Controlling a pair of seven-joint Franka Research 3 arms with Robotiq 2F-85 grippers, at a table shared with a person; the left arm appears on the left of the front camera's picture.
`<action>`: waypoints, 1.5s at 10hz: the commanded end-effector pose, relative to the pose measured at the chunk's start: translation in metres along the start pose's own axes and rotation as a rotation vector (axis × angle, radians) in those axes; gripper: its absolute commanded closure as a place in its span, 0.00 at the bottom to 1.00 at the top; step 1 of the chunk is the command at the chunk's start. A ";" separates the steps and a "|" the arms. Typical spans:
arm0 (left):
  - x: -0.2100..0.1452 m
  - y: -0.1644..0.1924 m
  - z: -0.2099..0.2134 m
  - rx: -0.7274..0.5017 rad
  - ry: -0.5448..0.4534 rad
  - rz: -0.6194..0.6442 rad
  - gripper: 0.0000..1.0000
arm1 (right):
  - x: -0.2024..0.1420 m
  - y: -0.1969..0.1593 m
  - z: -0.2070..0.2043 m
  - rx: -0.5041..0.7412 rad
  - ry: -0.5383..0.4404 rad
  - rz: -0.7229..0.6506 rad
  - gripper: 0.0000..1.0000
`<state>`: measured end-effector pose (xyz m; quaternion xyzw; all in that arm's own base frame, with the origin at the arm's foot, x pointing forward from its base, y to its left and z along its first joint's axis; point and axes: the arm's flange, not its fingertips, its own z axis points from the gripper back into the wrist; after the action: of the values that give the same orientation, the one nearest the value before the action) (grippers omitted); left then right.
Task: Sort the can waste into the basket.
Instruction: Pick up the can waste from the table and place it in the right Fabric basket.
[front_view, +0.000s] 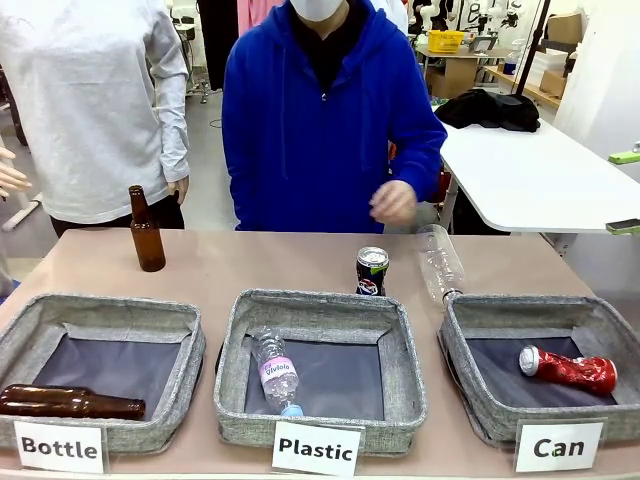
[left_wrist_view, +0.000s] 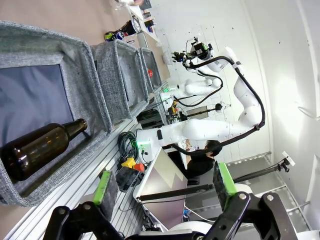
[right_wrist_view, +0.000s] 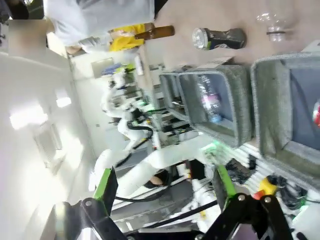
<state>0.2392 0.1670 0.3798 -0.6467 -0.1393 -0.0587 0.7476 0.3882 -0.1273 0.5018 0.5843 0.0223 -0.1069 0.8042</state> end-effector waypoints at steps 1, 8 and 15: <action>-0.003 -0.003 0.001 -0.010 0.003 -0.004 0.00 | 0.010 0.014 -0.009 -0.308 -0.014 0.308 0.00; -0.003 -0.003 0.001 -0.010 0.003 -0.004 0.00 | -0.035 -0.023 0.102 -0.137 -0.075 0.717 0.00; -0.003 -0.003 0.001 -0.010 0.003 -0.004 0.00 | -0.068 -0.082 0.149 0.038 -0.373 0.803 0.00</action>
<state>0.2388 0.1673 0.3800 -0.6468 -0.1402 -0.0584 0.7474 0.2874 -0.2863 0.4778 0.5431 -0.3437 0.1003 0.7595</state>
